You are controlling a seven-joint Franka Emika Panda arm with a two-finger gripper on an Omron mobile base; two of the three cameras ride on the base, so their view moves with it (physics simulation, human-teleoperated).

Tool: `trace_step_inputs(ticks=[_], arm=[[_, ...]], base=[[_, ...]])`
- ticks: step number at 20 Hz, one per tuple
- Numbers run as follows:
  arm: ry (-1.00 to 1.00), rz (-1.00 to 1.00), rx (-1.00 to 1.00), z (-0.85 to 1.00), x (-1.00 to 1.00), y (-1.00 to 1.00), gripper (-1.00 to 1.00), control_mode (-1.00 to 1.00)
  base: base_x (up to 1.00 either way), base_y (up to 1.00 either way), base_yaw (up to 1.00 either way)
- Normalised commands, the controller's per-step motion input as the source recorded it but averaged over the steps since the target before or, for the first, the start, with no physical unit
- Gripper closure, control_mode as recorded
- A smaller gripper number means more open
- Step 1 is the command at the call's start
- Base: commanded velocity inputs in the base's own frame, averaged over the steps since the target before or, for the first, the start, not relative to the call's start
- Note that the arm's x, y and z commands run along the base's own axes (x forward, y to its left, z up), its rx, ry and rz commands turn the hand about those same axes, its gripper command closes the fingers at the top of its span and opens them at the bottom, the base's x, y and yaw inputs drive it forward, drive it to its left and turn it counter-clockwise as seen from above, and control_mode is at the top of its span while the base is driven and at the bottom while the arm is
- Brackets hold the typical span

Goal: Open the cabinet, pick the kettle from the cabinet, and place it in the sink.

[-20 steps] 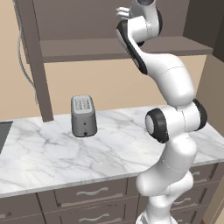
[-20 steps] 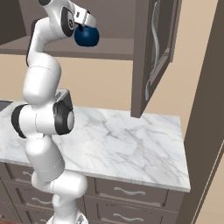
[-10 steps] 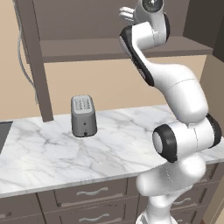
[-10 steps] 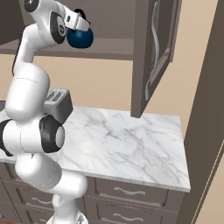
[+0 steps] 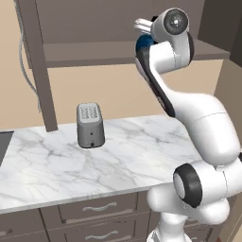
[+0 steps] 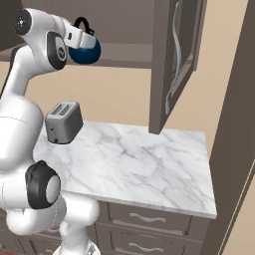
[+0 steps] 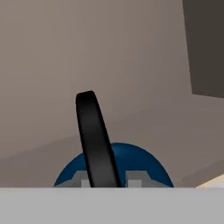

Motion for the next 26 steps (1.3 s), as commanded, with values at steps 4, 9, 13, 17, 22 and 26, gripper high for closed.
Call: trace_step_inputs(ticks=[4, 9, 13, 17, 22, 26], arm=[[0.00, 0.00, 0.00, 0.00, -0.73, 0.00, 1.00, -1.00], [0.00, 0.00, 0.00, 0.00, -0.75, 0.00, 1.00, -1.00], [0.00, 0.00, 0.00, -0.03, -0.75, 0.00, 1.00, -1.00], [0.00, 0.00, 0.00, -0.25, -0.73, 0.01, 1.00, -1.00], [0.09, 0.00, -0.03, -0.40, -0.50, 0.09, 1.00, -1.00], [0.08, 0.00, 0.00, -0.68, -0.22, 0.12, 1.00, -1.00]], base=[[0.00, 0.00, 0.00], [0.00, 0.00, 0.00], [0.00, 0.00, 0.00], [0.00, 0.00, 0.00], [0.00, 0.00, 0.00], [0.00, 0.00, 0.00]])
